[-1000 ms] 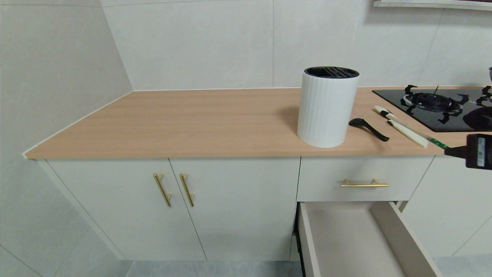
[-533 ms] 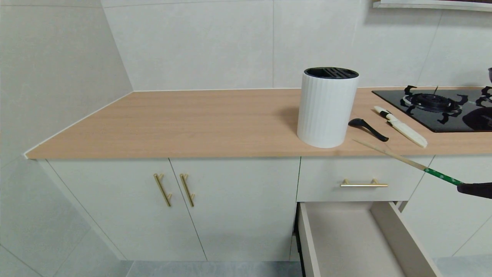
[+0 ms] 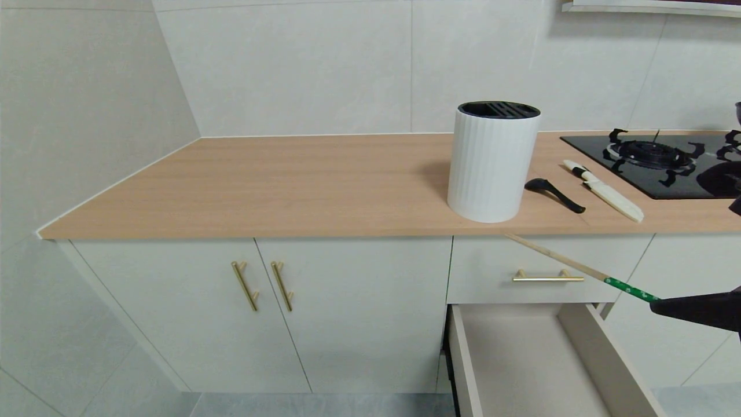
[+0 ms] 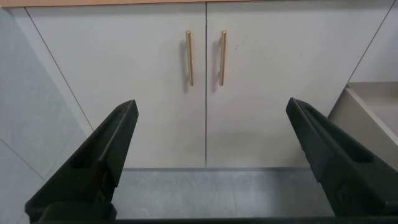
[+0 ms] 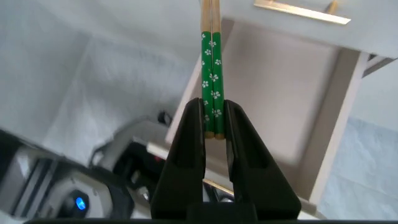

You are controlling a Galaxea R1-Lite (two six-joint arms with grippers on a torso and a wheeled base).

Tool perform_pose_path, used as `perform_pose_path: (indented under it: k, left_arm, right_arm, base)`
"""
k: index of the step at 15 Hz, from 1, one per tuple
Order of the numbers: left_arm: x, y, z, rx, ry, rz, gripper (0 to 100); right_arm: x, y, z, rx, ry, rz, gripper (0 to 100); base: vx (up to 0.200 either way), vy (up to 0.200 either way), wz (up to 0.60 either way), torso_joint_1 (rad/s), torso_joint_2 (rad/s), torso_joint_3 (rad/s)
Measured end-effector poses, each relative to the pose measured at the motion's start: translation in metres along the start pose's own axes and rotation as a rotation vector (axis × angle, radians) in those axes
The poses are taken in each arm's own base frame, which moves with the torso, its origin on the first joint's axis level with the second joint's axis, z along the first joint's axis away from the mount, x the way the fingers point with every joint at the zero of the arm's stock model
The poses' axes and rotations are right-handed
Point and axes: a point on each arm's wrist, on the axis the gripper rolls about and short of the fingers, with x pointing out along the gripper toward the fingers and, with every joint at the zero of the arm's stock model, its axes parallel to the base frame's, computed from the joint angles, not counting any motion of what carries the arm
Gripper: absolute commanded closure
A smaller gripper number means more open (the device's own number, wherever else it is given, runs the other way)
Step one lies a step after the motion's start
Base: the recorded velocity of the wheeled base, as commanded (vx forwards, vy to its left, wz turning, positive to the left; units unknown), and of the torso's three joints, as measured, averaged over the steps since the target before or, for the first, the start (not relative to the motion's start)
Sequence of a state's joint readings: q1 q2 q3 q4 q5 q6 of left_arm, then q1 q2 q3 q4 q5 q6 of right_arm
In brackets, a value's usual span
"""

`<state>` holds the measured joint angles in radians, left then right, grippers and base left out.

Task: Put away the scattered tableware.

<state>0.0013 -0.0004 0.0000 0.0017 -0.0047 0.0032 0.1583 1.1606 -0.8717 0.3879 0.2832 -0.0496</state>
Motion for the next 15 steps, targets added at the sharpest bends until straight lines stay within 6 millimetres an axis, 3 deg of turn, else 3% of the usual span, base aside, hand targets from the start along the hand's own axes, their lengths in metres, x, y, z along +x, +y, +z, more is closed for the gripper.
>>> perform_pose_path:
  k: [5,15]
  left_arm:
    - [0.000,0.000,0.000,0.000,0.000,0.000,0]
    - [0.000,0.000,0.000,0.000,0.000,0.000,0]
  right_arm:
    - [0.014,0.000,-0.007,-0.024,0.064,0.027,100]
    - [0.027,-0.003,-0.011,-0.027,0.122,0.033,100]
  base:
    - [0.000,0.000,0.00,-0.016,0.04,0.025]
    - [0.000,0.000,0.00,-0.154,0.44,0.280]
